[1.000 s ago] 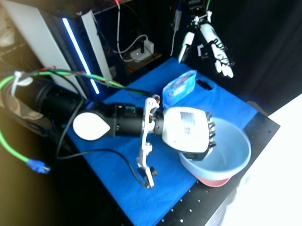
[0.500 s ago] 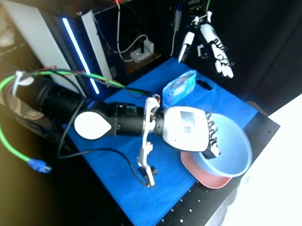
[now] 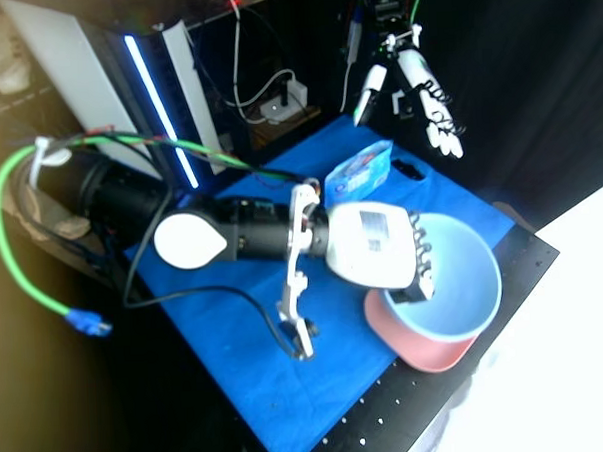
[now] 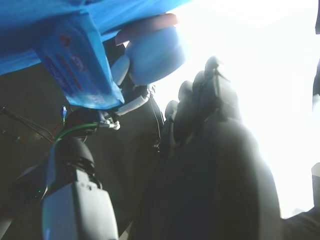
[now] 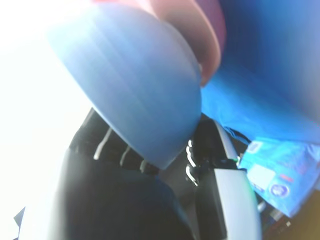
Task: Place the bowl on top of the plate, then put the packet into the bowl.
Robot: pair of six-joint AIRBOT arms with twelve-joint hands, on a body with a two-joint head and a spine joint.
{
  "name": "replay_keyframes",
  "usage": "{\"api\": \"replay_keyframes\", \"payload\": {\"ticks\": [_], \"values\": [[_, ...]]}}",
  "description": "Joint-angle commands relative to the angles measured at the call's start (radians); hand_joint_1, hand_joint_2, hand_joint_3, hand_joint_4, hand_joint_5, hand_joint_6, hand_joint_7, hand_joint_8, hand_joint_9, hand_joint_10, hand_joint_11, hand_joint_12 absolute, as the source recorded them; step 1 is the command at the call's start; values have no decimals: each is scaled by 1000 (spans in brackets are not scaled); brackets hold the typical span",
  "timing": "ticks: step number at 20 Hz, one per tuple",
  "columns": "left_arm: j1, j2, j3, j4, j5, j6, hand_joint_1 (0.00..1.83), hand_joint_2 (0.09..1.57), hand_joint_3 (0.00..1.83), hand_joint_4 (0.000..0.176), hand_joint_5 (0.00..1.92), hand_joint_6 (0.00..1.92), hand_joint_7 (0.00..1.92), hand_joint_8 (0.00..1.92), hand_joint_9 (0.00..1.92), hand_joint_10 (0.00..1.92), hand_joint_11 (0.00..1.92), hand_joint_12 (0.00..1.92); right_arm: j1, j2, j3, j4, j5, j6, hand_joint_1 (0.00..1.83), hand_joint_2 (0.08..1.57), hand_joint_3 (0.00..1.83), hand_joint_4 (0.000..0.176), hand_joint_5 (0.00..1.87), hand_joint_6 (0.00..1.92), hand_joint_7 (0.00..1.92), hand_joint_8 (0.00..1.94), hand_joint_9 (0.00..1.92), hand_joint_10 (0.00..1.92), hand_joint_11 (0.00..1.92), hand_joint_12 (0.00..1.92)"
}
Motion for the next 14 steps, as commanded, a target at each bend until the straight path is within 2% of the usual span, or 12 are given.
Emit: {"api": "replay_keyframes", "payload": {"ticks": [1,2,3,4,5,6,7,10,12,13,14], "values": [[-7,-2,-1,-9,-125,-9,683,982,0,97,101,2,93,1,11,2,0,0,12,16,3,27,101,0,714,1459,0,0,737,0,791,805,678,1334,547,1746],[-7,-3,-2,-9,-125,-9,683,987,1,84,97,0,81,0,5,0,0,0,7,24,3,27,101,0,454,1461,0,0,539,0,635,230,663,642,522,1283],[-7,-3,-2,-9,-125,-9,669,989,2,82,88,0,79,0,9,2,3,1,3,29,3,28,100,0,328,1467,0,0,474,0,581,70,680,307,504,1055],[-7,-3,-3,-10,-126,-9,700,992,3,76,88,0,81,1,13,3,3,1,-1,35,3,28,100,0,324,1459,0,0,426,0,520,14,632,122,405,941],[-7,-3,-4,-11,-127,-9,700,992,3,76,88,0,81,1,13,3,3,1,-4,39,3,28,100,1,324,1459,0,0,426,0,520,14,632,122,405,941],[-6,-3,-4,-11,-127,-9,687,975,0,79,87,0,81,1,14,3,15,7,-6,41,3,28,100,1,219,1440,0,9,392,0,444,1,554,18,310,828],[-6,-3,-4,-11,-129,-9,667,976,0,89,80,0,75,0,7,0,9,4,-8,44,2,28,100,3,118,1427,0,17,376,1,438,0,551,10,307,811],[-6,-3,-4,-12,-131,-10,685,971,0,98,73,0,62,0,0,0,4,2,-12,47,-1,29,100,4,95,1413,0,27,333,0,363,0,454,0,256,722],[-6,-3,-4,-12,-132,-11,710,969,0,95,82,4,73,4,2,1,0,0,-13,50,-5,29,100,4,90,1405,0,39,278,0,291,0,356,0,171,673],[-6,-3,-5,-12,-132,-11,706,968,0,83,90,6,82,7,14,5,8,3,-13,51,-7,29,100,4,61,1387,0,44,244,0,255,0,322,0,142,673],[-6,-3,-5,-13,-134,-11,699,966,0,82,94,7,84,7,20,7,18,8,-15,59,-14,31,101,4,39,1365,0,58,208,0,211,0,278,0,75,733]]}}
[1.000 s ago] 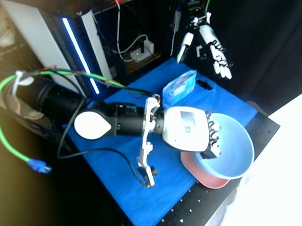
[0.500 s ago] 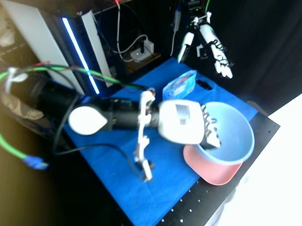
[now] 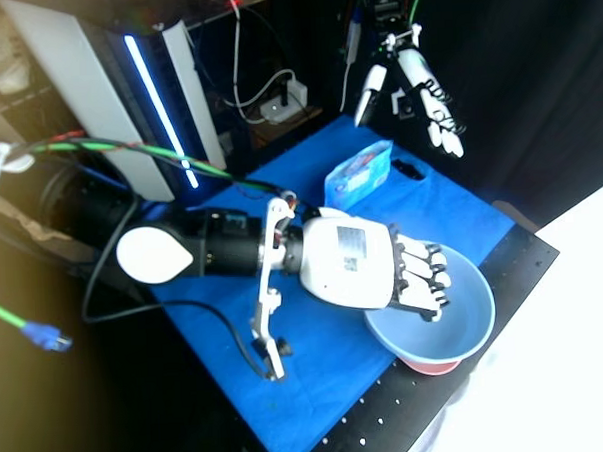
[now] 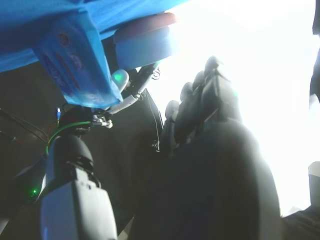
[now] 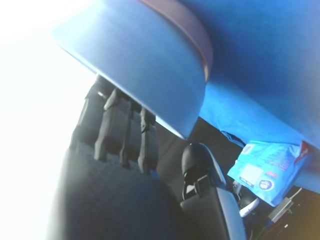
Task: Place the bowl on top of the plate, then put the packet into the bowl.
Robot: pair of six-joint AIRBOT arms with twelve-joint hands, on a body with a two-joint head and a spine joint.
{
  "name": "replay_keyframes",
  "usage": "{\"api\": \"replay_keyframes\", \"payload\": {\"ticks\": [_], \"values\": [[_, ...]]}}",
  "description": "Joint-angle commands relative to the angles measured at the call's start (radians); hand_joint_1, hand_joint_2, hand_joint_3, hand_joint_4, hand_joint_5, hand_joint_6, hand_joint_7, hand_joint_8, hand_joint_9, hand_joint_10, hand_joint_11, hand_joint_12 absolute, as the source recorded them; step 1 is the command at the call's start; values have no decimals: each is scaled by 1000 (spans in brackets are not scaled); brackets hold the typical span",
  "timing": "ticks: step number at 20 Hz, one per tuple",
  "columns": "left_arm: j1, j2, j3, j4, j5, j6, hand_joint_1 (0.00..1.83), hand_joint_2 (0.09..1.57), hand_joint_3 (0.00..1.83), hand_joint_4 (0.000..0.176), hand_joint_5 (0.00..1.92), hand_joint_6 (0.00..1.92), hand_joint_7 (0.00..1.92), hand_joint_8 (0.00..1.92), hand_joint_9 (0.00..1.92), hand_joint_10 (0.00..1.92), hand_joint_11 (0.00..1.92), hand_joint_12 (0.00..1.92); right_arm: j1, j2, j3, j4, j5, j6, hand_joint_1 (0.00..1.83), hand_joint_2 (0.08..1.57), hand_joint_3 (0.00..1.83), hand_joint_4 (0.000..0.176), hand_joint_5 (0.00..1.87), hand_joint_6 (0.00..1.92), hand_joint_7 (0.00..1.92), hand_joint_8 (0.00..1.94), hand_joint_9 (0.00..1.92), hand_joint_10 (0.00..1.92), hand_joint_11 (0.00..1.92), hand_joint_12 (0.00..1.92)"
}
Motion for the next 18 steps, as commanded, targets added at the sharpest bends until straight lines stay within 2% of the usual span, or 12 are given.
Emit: {"api": "replay_keyframes", "payload": {"ticks": [1,3,5,7,9,12,13,14,15,16,17,18], "values": [[-6,-3,-1,-8,-129,-10,702,968,0,84,95,7,86,8,16,5,14,7,3,11,-6,37,112,4,28,1338,0,78,165,0,164,0,243,0,14,734],[-4,-3,-1,-12,-130,-10,732,971,0,93,93,5,85,5,6,2,1,1,-14,41,-23,92,164,4,42,1191,0,156,14,0,10,0,23,0,0,139],[-4,-2,2,-8,-126,-9,726,966,0,86,91,3,81,3,13,4,17,8,-40,73,-37,163,230,4,82,1116,0,175,0,0,0,0,19,7,69,102],[-7,2,7,12,-105,-10,753,945,0,65,111,8,105,10,48,15,62,29,-75,113,-71,239,303,4,176,1022,0,176,0,0,0,0,0,0,10,378],[-24,7,15,39,-81,-10,758,893,0,60,99,0,83,0,44,1,49,32,-124,159,-122,314,417,4,364,1019,1,176,0,0,0,0,0,0,0,39],[-71,5,34,91,-24,-10,693,859,0,54,40,0,41,0,2,0,0,2,-191,215,-191,396,564,4,317,1014,0,176,11,4,0,0,0,0,0,0],[-98,1,44,121,10,-10,791,859,0,95,23,0,21,0,0,0,0,0,-222,234,-217,423,613,4,290,1043,12,176,7,2,0,0,0,0,0,0],[-116,-2,50,142,33,-10,825,859,0,112,28,3,28,4,0,0,0,0,-241,243,-230,441,640,4,257,1064,19,176,1,0,0,0,0,0,0,0],[-150,-8,60,180,71,-11,825,859,0,112,28,3,28,4,0,0,0,0,-273,256,-249,468,683,4,257,1064,19,176,1,0,0,0,0,0,0,0],[-188,-19,72,230,120,-15,822,841,0,134,130,13,109,9,77,10,3,1,-306,269,-266,501,723,4,208,1088,20,174,0,0,0,0,0,0,0,0],[-226,-34,86,282,167,-29,835,819,0,134,196,9,198,8,182,15,104,55,-328,280,-279,527,751,4,236,1103,18,121,34,10,12,3,0,0,0,0],[-255,-51,103,329,208,-50,904,819,0,110,247,13,287,21,319,4,192,320,-340,287,-287,543,762,4,253,1110,13,119,59,13,22,5,0,0,0,0]]}}
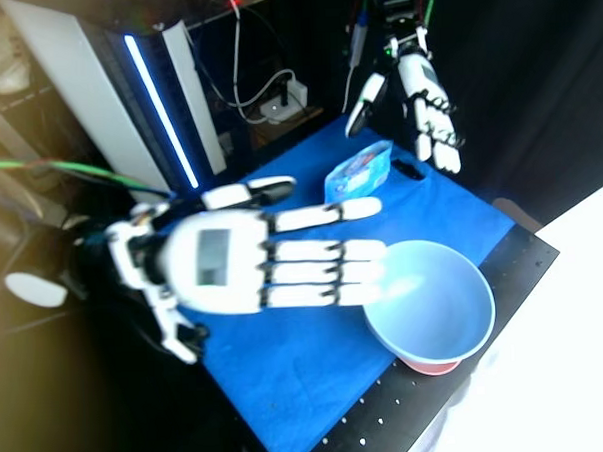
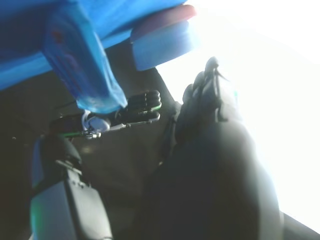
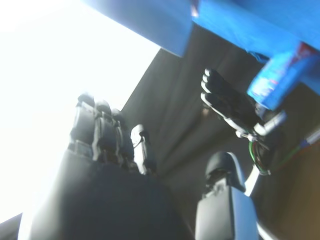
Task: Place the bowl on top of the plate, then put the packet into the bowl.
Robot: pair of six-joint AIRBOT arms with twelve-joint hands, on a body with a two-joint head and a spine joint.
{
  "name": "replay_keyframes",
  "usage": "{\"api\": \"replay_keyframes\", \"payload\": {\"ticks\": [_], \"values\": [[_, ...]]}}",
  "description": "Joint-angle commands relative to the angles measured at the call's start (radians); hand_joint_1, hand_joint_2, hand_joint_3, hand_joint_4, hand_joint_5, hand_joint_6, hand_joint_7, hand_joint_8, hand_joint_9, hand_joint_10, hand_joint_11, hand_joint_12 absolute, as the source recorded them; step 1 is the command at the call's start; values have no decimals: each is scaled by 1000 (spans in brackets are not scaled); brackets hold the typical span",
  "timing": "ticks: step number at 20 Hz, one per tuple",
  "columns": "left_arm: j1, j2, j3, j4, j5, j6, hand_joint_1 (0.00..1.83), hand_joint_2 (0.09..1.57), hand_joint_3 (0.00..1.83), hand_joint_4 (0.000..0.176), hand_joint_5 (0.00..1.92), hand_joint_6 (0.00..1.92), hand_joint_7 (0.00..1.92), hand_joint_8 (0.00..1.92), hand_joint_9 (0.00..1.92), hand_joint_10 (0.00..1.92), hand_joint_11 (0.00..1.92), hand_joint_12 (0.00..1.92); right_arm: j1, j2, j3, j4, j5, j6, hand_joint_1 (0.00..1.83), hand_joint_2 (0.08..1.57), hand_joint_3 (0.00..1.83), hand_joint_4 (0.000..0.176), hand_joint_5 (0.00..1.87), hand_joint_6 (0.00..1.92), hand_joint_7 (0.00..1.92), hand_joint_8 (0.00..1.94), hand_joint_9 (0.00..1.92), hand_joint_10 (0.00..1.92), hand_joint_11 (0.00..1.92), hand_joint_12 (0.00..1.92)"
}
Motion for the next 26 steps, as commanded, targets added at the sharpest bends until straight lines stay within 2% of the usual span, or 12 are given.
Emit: {"api": "replay_keyframes", "payload": {"ticks": [1,3,4,5,7,10,14,16,19,21,24,26], "values": [[-18,-14,9,20,-49,-20,904,888,0,112,327,13,414,24,465,8,221,734,5,8,-4,42,154,5,307,1125,13,115,73,14,33,7,0,0,0,0],[-49,-33,25,59,-3,-26,966,969,1,0,605,11,680,23,706,37,331,682,-18,8,-9,61,155,5,401,1164,8,99,94,6,83,6,35,4,25,12],[-62,-43,31,75,12,-27,1032,1008,0,0,755,9,812,22,845,49,505,666,-37,10,-14,79,166,5,455,1185,10,97,91,2,77,1,20,1,4,2],[-69,-46,33,82,17,-29,1198,1061,3,0,1039,527,999,782,1111,123,775,898,-46,12,-17,87,176,5,479,1196,10,106,82,0,73,0,3,0,0,0],[-92,-55,41,99,26,-29,1254,1075,0,0,1117,604,1048,1020,1328,227,1001,1143,-82,24,-32,121,209,5,471,1257,21,112,73,0,68,1,0,0,0,0],[-134,-51,62,96,5,-29,1255,1110,2,0,1028,706,981,1191,1024,903,829,1494,-146,49,-70,163,255,5,403,1294,14,117,77,1,54,0,0,0,0,0],[-211,-24,77,104,-32,-27,1381,1083,0,0,1024,701,1058,872,966,1187,715,1235,-181,57,-92,186,282,5,303,1381,16,97,53,0,35,1,0,0,0,0],[-273,-19,88,113,-53,-15,1273,1071,0,0,1070,661,1101,972,994,860,726,1368,-191,57,-100,193,292,5,275,1371,6,103,48,1,39,3,0,0,0,0],[-382,-45,124,114,-23,34,1298,1048,0,0,1157,506,1138,911,995,1009,744,1508,-212,53,-107,210,310,5,219,1371,2,114,59,3,41,3,0,0,0,0],[-444,-86,171,117,19,35,1246,1069,2,0,1045,793,1112,871,972,779,463,1559,-219,51,-108,215,316,5,257,1362,0,121,58,1,52,6,0,0,0,0],[-540,-169,260,128,127,35,1305,1008,0,0,1248,302,1271,710,1339,618,1105,1248,-222,49,-108,223,320,5,219,1379,5,117,43,1,71,6,14,3,0,0],[-586,-239,334,128,213,35,1311,995,1,0,1274,256,1330,590,1415,400,1140,1090,-225,42,-108,226,321,5,223,1384,5,114,40,1,79,7,20,5,0,0]]}}
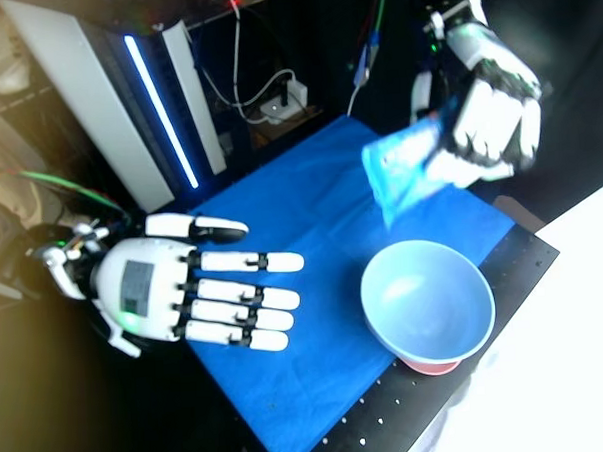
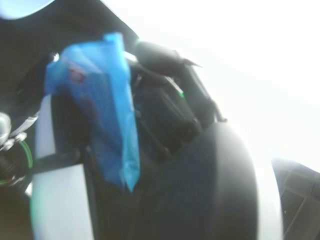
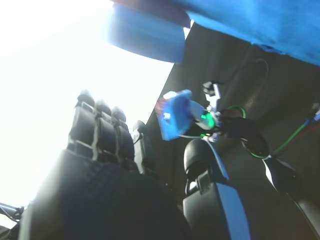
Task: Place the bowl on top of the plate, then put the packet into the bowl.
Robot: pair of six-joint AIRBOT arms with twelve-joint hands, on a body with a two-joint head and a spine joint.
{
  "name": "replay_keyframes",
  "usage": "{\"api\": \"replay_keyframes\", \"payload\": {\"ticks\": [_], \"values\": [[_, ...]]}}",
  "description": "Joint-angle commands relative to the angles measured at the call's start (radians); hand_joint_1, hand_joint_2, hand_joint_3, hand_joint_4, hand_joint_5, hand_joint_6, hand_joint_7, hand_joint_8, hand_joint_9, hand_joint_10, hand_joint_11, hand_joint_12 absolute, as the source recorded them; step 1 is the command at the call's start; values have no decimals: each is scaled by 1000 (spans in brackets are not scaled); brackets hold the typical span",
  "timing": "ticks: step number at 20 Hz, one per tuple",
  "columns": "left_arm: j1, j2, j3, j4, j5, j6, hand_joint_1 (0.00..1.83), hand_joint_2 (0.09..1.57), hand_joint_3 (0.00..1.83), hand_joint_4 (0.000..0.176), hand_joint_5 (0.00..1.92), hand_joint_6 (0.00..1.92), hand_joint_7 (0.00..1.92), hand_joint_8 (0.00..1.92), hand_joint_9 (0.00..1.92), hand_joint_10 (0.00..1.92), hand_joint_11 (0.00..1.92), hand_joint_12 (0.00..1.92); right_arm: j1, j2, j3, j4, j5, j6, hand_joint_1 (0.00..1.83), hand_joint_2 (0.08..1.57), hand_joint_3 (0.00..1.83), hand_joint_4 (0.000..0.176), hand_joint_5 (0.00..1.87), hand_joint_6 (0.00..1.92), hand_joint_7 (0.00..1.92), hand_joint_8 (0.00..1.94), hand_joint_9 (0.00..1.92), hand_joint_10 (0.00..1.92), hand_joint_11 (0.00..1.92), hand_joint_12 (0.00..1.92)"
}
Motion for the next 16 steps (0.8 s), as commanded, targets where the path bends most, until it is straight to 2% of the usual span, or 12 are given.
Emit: {"api": "replay_keyframes", "payload": {"ticks": [1,2,3,5,6,8,9,10,11,13,14,16], "values": [[-25,-18,20,-34,-56,-4,1309,991,1,0,1269,290,1344,546,1401,284,1080,1012,6,-4,0,7,126,5,240,1393,6,111,40,1,81,5,24,4,0,0],[-34,-50,52,-34,-24,-4,1386,1000,4,0,1122,617,1420,128,1262,652,1013,954,5,-6,1,7,126,5,210,1381,1,109,39,0,86,4,31,5,5,2],[-42,-76,81,-34,10,-4,1398,1006,3,0,1106,697,1422,42,1201,764,994,939,5,-8,3,7,126,5,249,1397,4,108,47,2,87,3,27,2,0,0],[-52,-125,131,-34,66,-4,1249,1055,2,18,1057,852,1182,638,1140,299,817,967,5,-13,7,7,126,5,246,1405,5,103,41,0,91,2,22,3,2,1],[-58,-174,188,-34,117,-6,1372,1098,0,0,948,1000,1088,759,916,1136,666,1008,5,-18,8,7,126,5,186,1377,0,88,40,2,95,3,24,2,9,4],[-61,-199,217,-34,142,-10,1372,1108,1,0,918,1043,1068,819,868,1200,595,1022,5,-21,10,7,126,5,164,1369,0,92,41,1,94,1,25,2,16,7],[-64,-218,237,-33,162,-10,1246,1124,2,0,886,1072,1035,941,877,683,597,1047,5,-24,12,7,126,5,161,1367,0,93,42,2,90,0,22,0,15,7],[-68,-235,254,-33,180,-11,1075,1068,0,0,824,440,907,493,908,486,555,1190,5,-27,15,7,126,5,156,1356,0,108,46,3,88,0,21,0,17,8],[-71,-247,267,-33,191,-12,1019,1033,0,0,802,148,885,217,921,334,560,1164,5,-31,18,7,126,5,114,1350,0,106,46,2,96,2,35,4,44,21],[-77,-261,280,-26,203,-12,959,1029,0,0,770,8,878,37,933,203,576,1101,5,-43,21,7,126,5,124,1358,0,102,56,4,113,6,54,8,56,27],[-81,-264,281,-19,204,-12,945,1031,0,0,766,2,886,12,962,156,573,1100,5,-51,24,7,126,6,140,1345,0,121,71,7,116,4,62,8,64,32],[-88,-272,283,-13,202,-12,894,1033,3,0,732,0,888,4,936,124,527,1094,5,-62,31,7,126,16,254,1391,6,98,80,2,56,0,18,0,35,20]]}}
